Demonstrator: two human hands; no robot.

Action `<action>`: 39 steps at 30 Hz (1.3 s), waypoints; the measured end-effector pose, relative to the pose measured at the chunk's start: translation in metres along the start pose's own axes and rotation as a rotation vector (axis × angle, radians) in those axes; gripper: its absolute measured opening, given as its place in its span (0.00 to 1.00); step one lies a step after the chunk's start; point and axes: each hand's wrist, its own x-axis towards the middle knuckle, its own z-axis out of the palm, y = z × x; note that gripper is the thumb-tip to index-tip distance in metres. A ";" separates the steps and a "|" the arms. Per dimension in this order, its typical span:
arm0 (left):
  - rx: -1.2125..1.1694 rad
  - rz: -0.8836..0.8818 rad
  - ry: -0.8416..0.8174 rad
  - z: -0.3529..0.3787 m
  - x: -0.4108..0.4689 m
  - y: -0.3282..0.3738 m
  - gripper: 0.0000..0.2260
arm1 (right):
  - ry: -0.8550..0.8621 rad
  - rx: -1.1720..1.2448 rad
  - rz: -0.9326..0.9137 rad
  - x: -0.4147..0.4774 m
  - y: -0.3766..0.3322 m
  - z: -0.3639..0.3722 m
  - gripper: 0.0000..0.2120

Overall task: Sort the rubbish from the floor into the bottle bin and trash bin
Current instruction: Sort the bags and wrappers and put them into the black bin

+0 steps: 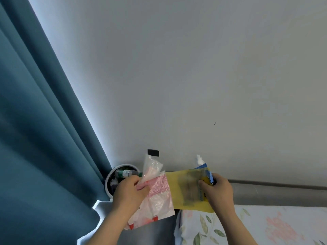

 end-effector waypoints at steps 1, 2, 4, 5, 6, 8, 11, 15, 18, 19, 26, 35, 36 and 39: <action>0.001 -0.006 -0.009 0.003 0.011 0.001 0.13 | -0.003 -0.004 0.019 0.009 0.002 0.004 0.08; 0.010 -0.007 -0.012 0.005 0.022 0.002 0.13 | -0.007 -0.014 0.040 0.018 0.004 0.007 0.07; 0.032 -0.004 -0.022 0.010 0.047 0.003 0.13 | -0.014 -0.031 0.073 0.036 0.007 0.015 0.07; 0.035 -0.007 -0.039 0.012 0.060 0.004 0.13 | -0.012 -0.037 0.090 0.045 0.009 0.020 0.07; 0.037 -0.009 -0.060 0.015 0.073 0.004 0.14 | -0.002 -0.045 0.107 0.054 0.012 0.024 0.07; 0.047 -0.011 -0.098 0.021 0.100 0.003 0.13 | 0.018 -0.050 0.147 0.071 0.017 0.034 0.07; 0.090 -0.007 -0.129 0.032 0.141 -0.001 0.14 | 0.017 -0.067 0.210 0.092 0.025 0.053 0.05; 0.184 0.005 -0.175 0.055 0.190 -0.012 0.15 | 0.029 -0.112 0.301 0.115 0.048 0.085 0.06; 0.179 -0.024 -0.227 0.078 0.216 -0.025 0.15 | 0.034 -0.141 0.361 0.130 0.073 0.114 0.05; 0.173 -0.042 -0.239 0.087 0.225 -0.031 0.15 | 0.034 -0.151 0.380 0.135 0.082 0.123 0.05; 0.201 -0.149 -0.319 0.164 0.270 -0.078 0.14 | 0.008 -0.188 0.418 0.183 0.159 0.185 0.14; 0.193 -0.237 -0.341 0.272 0.304 -0.139 0.11 | -0.068 -0.212 0.437 0.242 0.269 0.254 0.15; 0.194 -0.251 -0.337 0.281 0.307 -0.147 0.12 | -0.069 -0.211 0.454 0.245 0.282 0.264 0.15; 0.225 -0.265 -0.330 0.306 0.315 -0.167 0.14 | -0.045 -0.173 0.541 0.253 0.322 0.291 0.11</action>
